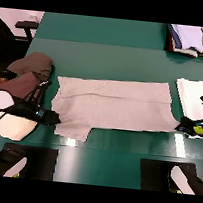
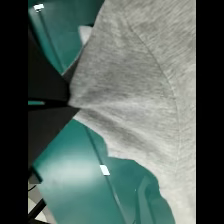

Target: Fold the shirts.

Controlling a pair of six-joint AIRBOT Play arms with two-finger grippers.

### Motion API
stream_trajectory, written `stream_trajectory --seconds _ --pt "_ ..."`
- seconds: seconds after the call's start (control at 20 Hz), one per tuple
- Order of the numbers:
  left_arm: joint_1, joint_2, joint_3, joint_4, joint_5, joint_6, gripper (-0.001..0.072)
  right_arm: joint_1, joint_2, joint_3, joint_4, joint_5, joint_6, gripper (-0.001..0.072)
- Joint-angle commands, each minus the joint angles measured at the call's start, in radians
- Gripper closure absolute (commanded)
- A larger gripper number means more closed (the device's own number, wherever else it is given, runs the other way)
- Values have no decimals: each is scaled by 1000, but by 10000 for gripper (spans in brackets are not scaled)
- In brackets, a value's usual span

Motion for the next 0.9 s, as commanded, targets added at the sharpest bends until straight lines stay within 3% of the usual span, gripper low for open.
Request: stream_trajectory --seconds 0.0,0.15,0.4,0.7,0.85 --pt "0 69 2 8 -100 -51 683 6 131 43 -28 65 6 700" --pt "0 65 31 34 17 -51 683 26 89 103 -3 48 12 700" --pt "0 -79 209 271 180 -51 683 162 -183 287 -3 -71 39 700" --pt "0 -417 294 270 500 -53 682 255 -511 551 -2 -134 65 699" --pt "0 -515 294 262 549 -52 681 261 -627 648 29 -138 65 698"
